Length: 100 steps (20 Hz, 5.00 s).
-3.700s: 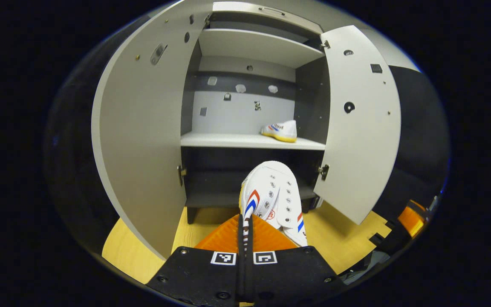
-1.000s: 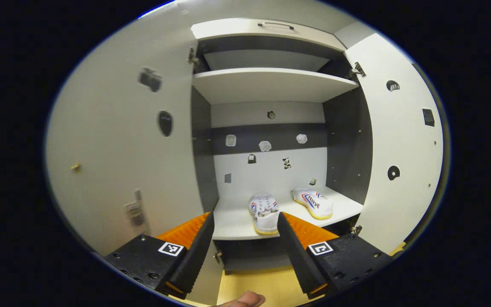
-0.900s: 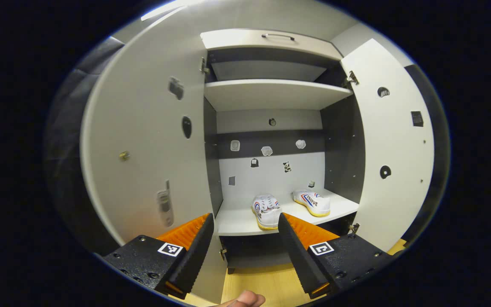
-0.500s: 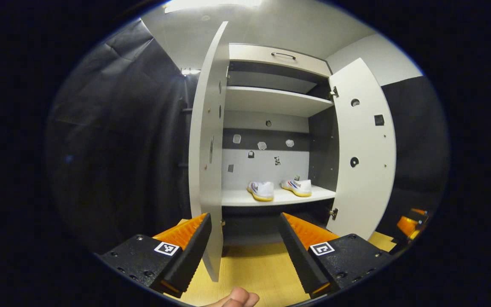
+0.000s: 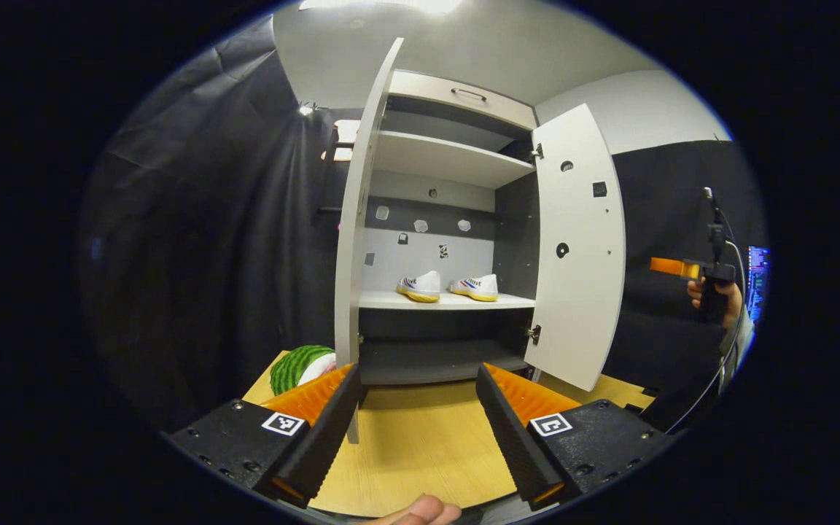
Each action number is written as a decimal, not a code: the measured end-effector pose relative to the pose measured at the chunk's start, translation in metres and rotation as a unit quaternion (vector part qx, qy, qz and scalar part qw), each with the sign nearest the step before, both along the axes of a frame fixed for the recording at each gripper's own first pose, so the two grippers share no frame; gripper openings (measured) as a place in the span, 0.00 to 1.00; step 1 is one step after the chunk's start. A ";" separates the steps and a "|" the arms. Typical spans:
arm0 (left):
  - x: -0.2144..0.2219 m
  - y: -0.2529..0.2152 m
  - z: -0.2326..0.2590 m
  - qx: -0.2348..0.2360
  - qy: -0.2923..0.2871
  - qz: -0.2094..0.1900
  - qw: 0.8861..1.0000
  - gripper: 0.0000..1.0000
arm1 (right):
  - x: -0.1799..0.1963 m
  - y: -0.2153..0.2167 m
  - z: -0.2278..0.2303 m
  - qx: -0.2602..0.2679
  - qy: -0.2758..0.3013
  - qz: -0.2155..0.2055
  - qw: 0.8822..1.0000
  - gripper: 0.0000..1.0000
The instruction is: Grab one shoe with the right hand and put it into the shoe cabinet, grab the other shoe with the left hand and put it into the shoe cabinet; then close the right door with the right hand and the left door with the left hand.
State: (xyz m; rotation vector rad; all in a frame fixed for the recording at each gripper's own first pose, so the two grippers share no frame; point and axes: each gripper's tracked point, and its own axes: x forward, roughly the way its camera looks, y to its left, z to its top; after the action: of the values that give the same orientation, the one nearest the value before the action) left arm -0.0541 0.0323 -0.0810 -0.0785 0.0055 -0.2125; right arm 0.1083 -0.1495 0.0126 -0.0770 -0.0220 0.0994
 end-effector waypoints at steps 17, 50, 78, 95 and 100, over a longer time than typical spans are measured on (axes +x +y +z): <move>-0.008 0.000 0.014 -0.002 -0.049 -0.011 0.999 0.96 | 0.110 0.029 0.025 -0.040 0.053 0.023 0.998 0.87; -0.023 0.075 0.042 0.019 -0.049 0.081 0.995 0.96 | 0.065 0.213 -0.009 -0.022 0.018 0.002 1.000 0.98; 0.112 0.164 0.143 0.040 -0.004 0.171 0.984 0.96 | -0.154 0.184 -0.155 -0.024 -0.016 -0.007 1.000 0.98; 0.119 0.141 0.151 0.031 0.020 0.207 0.978 0.93 | -0.152 0.173 -0.140 0.033 -0.031 0.002 0.999 0.98; 0.121 0.124 0.164 0.029 0.004 0.197 0.980 0.93 | -0.149 0.171 -0.143 0.029 -0.028 -0.003 0.999 0.98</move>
State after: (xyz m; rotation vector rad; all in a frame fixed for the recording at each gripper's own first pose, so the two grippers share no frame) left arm 0.0673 0.1565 0.0825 -0.0213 0.0042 0.1844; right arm -0.0409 0.0212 -0.1306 -0.0227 -0.0799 0.0902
